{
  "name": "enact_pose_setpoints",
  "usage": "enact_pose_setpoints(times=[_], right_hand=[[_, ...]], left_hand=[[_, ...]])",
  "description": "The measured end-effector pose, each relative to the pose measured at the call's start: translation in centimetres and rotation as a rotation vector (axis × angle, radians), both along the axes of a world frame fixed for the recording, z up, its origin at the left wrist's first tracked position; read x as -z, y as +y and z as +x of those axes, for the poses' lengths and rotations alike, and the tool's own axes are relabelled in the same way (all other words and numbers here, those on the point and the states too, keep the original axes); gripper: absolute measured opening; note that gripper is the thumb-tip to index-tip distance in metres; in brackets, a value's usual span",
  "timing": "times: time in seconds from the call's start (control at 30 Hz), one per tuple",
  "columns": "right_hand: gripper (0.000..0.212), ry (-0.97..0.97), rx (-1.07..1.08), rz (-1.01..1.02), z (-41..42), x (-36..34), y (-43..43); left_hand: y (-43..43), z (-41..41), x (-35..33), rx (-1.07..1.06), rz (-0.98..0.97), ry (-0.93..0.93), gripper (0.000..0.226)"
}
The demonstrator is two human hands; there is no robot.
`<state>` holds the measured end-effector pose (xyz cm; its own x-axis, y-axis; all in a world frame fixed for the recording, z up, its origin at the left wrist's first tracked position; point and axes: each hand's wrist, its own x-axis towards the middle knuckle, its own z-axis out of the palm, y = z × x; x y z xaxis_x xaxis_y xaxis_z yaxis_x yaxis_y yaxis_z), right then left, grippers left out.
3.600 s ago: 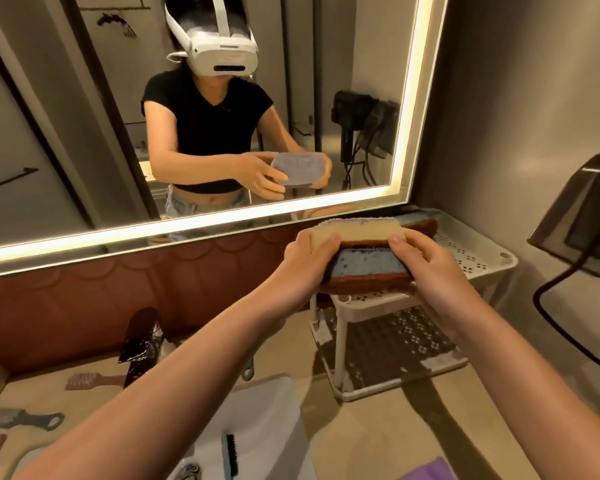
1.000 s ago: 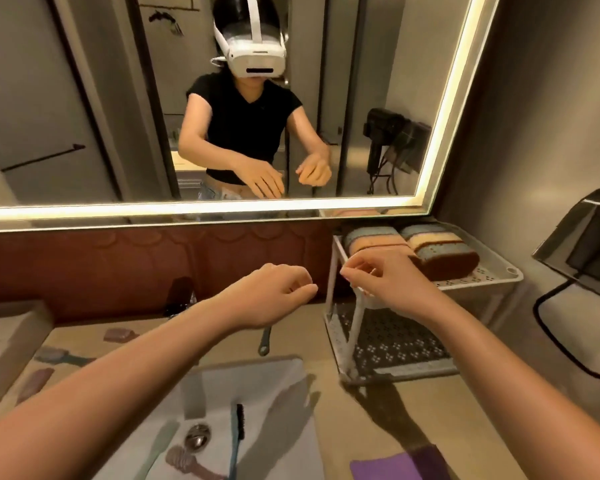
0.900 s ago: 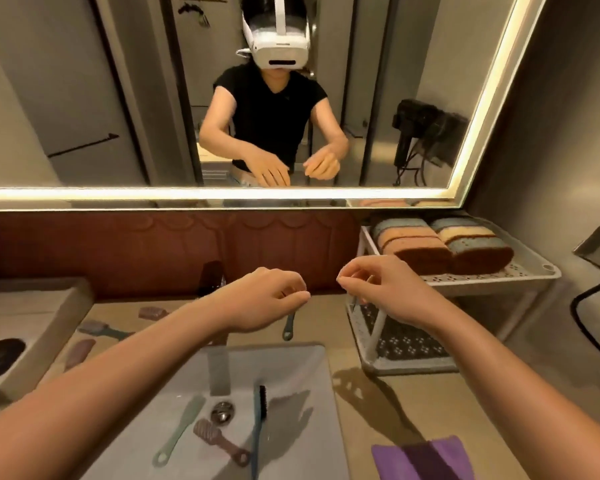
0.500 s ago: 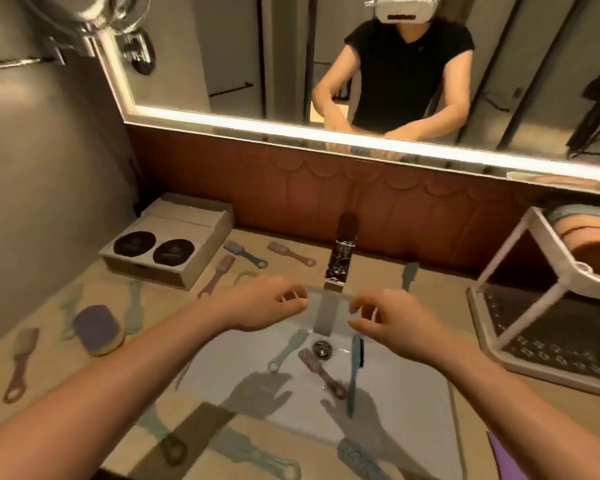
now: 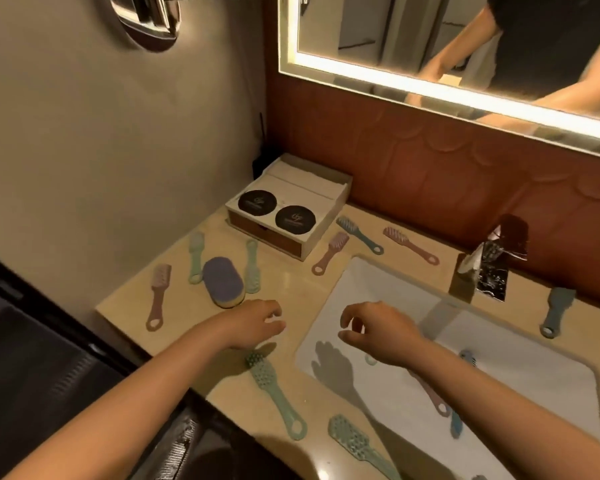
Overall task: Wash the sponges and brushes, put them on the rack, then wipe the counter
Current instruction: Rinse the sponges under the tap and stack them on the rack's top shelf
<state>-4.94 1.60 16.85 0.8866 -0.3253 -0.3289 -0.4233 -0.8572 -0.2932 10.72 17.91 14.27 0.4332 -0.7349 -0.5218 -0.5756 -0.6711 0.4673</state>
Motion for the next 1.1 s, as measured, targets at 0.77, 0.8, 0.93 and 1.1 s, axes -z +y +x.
enact_pose_setpoints(times=[0.77,0.8,0.93,1.1], right_hand=[[0.061,0.131,-0.587,-0.224,20.0,7.2,9.0],[0.06,0.126,-0.622,-0.237,20.1,7.5,9.1],[0.051,0.1,-0.677,-0.236,20.2,8.1,9.1],[0.046,-0.022,-0.548,-0.085,20.1,8.6,8.6]], left_hand=[[5.8,11.9,7.5,-0.951,-0.515,0.474,0.039],[5.7,11.9,7.5,-0.953,-0.523,0.499,0.035],[5.4,11.9,7.3,-0.988,-0.576,0.586,0.024],[5.3,12.1,7.6,-1.026,-0.611,0.607,0.027]])
